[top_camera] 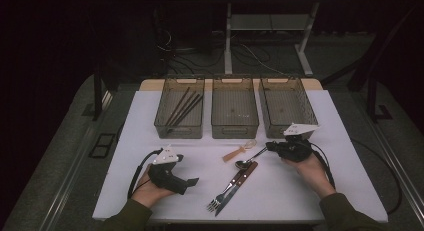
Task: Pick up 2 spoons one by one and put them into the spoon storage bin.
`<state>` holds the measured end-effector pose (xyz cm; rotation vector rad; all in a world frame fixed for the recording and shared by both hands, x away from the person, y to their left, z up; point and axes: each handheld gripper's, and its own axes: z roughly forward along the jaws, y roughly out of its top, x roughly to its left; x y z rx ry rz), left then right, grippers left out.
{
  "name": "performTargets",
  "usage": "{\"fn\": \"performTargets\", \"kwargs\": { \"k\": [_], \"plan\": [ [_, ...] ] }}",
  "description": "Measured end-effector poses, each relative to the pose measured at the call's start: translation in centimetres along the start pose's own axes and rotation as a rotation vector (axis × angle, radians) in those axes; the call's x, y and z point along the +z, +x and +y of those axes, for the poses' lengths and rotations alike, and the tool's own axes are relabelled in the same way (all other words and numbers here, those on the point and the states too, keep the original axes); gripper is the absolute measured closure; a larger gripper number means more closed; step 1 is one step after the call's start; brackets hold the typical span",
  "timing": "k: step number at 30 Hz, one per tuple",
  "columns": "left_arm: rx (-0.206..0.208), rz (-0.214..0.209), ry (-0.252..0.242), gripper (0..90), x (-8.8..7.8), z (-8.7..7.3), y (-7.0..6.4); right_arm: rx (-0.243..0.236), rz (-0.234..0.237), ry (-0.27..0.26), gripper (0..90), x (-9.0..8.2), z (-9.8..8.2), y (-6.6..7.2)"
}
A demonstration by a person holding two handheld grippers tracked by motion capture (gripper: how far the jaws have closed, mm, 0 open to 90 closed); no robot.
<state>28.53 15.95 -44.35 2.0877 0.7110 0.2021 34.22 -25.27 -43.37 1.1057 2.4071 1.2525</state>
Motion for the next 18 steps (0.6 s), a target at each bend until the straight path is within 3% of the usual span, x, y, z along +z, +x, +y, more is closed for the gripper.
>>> {"fn": "performTargets", "kwargs": {
  "k": [8,18],
  "plan": [
    [0.004,-0.005,0.007,0.5,0.1,-0.1,0.0,-0.003,-0.079,0.055,89.5,2.0,0.2,-1.5],
    [0.003,-0.002,0.011,0.5,0.1,-0.2,0.0,-0.018,-0.086,0.087,89.4,3.1,0.2,-2.0]
  ]
}}
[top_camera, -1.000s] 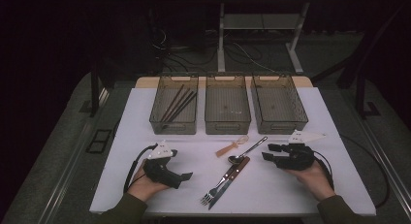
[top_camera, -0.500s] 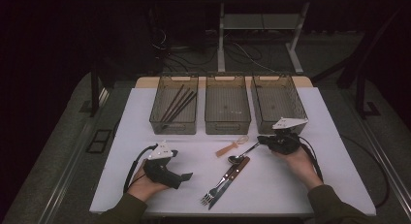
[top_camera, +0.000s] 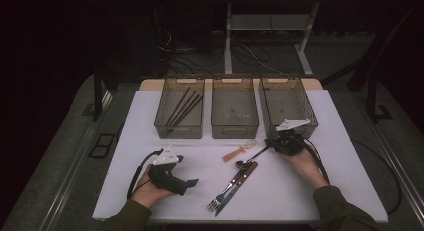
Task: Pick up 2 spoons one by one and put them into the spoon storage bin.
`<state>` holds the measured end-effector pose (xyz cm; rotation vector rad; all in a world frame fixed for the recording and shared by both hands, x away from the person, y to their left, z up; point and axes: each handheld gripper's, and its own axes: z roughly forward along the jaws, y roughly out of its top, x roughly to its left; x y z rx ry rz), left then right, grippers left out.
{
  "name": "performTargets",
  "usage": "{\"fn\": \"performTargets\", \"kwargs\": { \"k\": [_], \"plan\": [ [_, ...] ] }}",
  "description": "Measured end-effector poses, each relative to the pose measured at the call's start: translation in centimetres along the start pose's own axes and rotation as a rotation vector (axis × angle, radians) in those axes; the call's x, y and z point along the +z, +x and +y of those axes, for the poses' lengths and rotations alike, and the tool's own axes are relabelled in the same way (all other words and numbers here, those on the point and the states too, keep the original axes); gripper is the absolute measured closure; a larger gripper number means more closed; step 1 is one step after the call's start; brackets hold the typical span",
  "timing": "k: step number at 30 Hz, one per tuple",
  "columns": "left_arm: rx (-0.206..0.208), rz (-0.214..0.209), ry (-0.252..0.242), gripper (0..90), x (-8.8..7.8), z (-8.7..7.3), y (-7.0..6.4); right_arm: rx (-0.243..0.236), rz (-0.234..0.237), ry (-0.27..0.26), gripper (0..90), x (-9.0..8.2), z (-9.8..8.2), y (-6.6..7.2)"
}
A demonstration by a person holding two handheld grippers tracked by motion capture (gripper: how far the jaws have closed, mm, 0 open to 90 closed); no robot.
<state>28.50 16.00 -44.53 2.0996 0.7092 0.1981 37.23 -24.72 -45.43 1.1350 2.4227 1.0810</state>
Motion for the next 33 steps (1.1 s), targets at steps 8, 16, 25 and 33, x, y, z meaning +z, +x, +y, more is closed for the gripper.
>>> {"fn": "performTargets", "kwargs": {
  "k": [8,16,25,33],
  "plan": [
    [0.001,-0.003,0.008,0.6,0.1,0.0,0.0,-0.01,-0.009,0.002,89.5,0.2,0.0,0.1],
    [0.005,-0.003,0.014,0.6,0.1,-0.1,0.0,-0.015,-0.005,0.019,89.5,0.0,0.0,0.1],
    [0.006,-0.008,0.018,0.6,0.2,-0.1,-0.1,-0.008,0.007,0.038,89.6,-0.3,0.0,0.0],
    [0.009,-0.007,0.021,0.6,0.1,-0.1,0.0,-0.018,0.004,0.064,89.6,-0.9,-0.3,0.2]
  ]
}}
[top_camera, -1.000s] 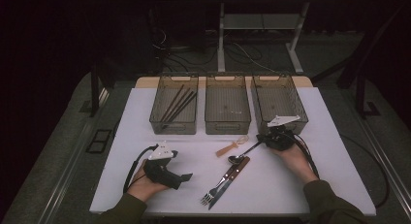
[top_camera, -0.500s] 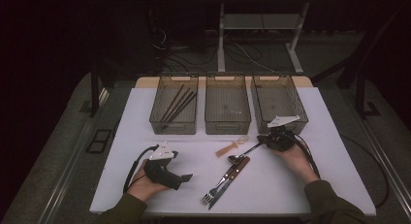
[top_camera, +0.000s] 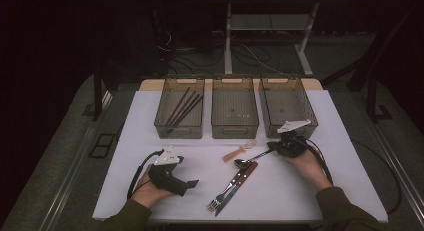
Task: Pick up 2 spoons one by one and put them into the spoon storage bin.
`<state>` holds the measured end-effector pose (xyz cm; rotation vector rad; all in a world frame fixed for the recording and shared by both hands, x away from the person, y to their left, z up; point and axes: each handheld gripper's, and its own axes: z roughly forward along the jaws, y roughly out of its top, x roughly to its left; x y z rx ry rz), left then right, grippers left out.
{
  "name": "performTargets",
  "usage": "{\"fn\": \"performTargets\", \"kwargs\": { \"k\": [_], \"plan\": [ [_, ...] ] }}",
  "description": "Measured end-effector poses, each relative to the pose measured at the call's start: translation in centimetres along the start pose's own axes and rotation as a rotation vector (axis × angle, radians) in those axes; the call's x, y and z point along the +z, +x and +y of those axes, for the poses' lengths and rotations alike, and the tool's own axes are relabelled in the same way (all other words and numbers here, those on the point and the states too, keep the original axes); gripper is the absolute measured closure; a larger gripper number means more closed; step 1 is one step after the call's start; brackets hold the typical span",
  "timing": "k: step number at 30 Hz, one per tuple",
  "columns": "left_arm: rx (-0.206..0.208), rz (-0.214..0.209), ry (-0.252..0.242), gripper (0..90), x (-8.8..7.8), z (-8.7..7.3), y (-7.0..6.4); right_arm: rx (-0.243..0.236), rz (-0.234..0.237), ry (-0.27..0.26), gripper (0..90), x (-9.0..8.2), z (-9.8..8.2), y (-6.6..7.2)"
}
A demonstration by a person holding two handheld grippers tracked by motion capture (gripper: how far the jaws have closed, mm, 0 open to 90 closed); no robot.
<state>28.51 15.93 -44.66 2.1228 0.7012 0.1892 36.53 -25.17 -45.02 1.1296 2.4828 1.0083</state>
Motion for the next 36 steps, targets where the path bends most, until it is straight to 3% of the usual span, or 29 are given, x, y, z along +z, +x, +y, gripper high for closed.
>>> {"fn": "performTargets", "kwargs": {
  "k": [36],
  "plan": [
    [-0.003,-0.005,0.0,0.6,0.2,0.1,0.0,-0.018,0.017,0.068,89.5,-2.4,-1.9,1.3]
  ]
}}
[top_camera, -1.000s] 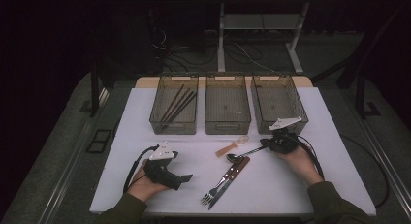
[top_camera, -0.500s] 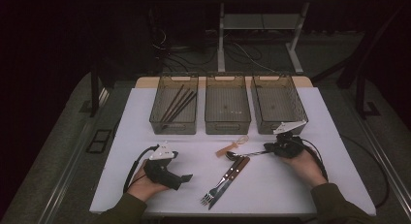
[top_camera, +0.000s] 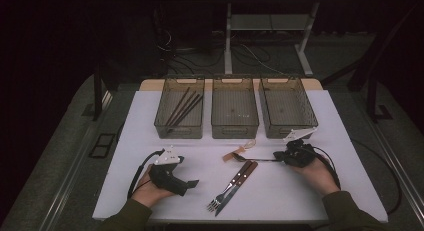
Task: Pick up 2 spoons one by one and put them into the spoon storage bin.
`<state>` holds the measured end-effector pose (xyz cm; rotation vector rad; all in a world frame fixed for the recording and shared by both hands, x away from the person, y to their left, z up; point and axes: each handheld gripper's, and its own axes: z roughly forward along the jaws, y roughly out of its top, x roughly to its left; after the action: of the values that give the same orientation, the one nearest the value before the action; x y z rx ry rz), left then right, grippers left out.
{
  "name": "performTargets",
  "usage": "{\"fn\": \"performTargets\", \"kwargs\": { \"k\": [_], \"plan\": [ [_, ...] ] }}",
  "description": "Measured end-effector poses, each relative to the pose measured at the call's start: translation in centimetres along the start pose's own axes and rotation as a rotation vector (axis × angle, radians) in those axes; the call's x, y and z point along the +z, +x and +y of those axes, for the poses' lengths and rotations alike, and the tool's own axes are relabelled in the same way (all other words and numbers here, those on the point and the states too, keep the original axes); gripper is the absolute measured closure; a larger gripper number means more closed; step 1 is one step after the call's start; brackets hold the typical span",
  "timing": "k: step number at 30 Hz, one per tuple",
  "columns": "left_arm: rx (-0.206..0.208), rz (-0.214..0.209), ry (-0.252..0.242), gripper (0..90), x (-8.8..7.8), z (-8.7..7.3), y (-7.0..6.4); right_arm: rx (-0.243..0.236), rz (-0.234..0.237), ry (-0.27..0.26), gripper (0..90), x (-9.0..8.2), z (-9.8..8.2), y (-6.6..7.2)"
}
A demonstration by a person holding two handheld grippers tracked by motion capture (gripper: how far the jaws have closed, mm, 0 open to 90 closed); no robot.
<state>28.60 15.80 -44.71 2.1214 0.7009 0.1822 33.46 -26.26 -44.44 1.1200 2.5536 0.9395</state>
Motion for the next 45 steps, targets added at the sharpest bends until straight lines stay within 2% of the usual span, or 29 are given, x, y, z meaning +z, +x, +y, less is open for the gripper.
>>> {"fn": "performTargets", "kwargs": {
  "k": [12,18,19,23,30,34,38,45],
  "plan": [
    [0.002,-0.001,0.002,0.6,0.0,0.0,0.0,-0.012,0.015,0.004,89.5,-0.5,-0.5,0.6],
    [0.006,-0.002,0.006,0.6,0.0,0.0,0.0,-0.002,0.026,-0.037,89.5,-0.8,-0.1,0.5],
    [0.006,-0.002,0.005,0.6,0.1,0.0,0.0,0.007,0.036,-0.047,89.4,-0.8,0.0,0.5],
    [0.008,-0.002,0.007,0.6,0.1,0.0,0.0,0.023,0.09,-0.095,76.8,-0.8,0.8,0.6],
    [0.004,-0.003,0.006,0.6,0.2,0.0,0.0,0.02,0.223,-0.161,56.1,0.1,3.1,1.8],
    [0.005,-0.003,0.006,0.6,0.2,0.0,0.1,-0.012,0.26,-0.159,52.6,0.9,4.2,2.8],
    [0.005,-0.003,0.006,0.6,0.1,0.0,0.1,-0.017,0.288,-0.157,49.7,2.1,5.0,3.4],
    [0.005,-0.006,0.005,0.6,0.2,0.0,0.1,-0.012,0.311,-0.138,47.7,3.6,5.1,3.5]
  ]
}}
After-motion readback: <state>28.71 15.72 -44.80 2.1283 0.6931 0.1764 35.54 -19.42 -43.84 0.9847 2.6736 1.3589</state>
